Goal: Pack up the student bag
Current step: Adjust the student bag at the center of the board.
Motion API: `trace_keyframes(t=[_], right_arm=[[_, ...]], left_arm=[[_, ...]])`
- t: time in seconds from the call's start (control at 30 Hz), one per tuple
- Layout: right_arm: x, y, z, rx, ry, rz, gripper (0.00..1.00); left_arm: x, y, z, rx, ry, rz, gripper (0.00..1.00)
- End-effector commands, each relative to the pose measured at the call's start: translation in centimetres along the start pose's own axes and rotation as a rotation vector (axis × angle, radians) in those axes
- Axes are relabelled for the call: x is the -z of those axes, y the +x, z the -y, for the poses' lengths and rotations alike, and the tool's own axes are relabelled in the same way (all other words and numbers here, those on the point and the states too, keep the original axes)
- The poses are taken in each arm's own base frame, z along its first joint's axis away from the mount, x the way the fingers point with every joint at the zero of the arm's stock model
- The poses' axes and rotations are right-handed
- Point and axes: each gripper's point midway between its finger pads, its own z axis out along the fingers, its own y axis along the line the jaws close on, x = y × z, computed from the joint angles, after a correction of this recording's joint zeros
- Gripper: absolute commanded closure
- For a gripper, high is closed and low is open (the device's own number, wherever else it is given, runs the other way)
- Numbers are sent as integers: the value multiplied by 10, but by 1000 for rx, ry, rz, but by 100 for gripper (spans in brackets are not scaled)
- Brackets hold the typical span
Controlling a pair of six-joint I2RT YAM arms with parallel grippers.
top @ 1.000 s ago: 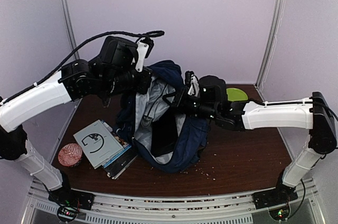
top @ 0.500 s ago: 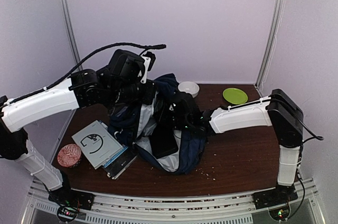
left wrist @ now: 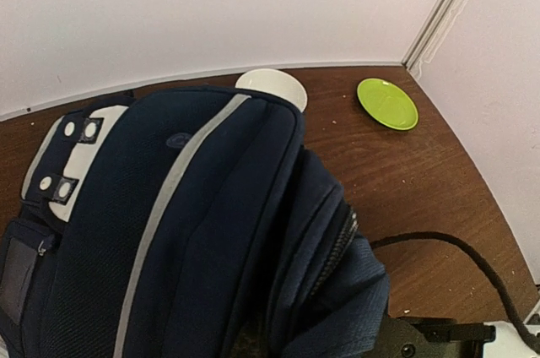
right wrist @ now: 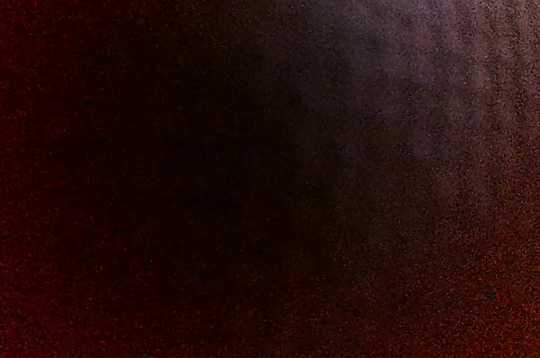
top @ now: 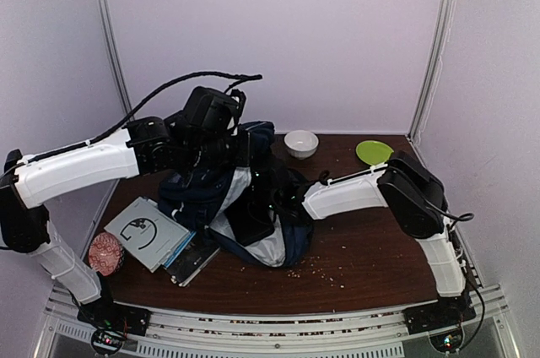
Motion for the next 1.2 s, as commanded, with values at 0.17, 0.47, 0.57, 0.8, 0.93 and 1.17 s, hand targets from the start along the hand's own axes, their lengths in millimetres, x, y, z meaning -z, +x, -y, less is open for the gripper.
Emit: trace_keyframes(t=[0.17, 0.47, 0.57, 0.8, 0.93, 1.17], right_arm=[[4, 39, -53, 1, -183, -194, 32], [64, 0, -58, 80, -135, -169, 17], [85, -3, -55, 125, -100, -179, 15], [119, 10, -13, 207, 93, -253, 16], [137, 26, 24, 246, 238, -308, 20], [155, 40, 60, 263, 339, -336, 20]], left_arm=[[32, -66, 52, 151, 241, 238, 100], [33, -78, 5, 133, 92, 275, 100], [34, -81, -6, 138, 66, 289, 100], [36, -85, -13, 138, 50, 298, 100], [31, -80, -10, 134, 68, 282, 100], [12, -65, -6, 122, 69, 235, 100]])
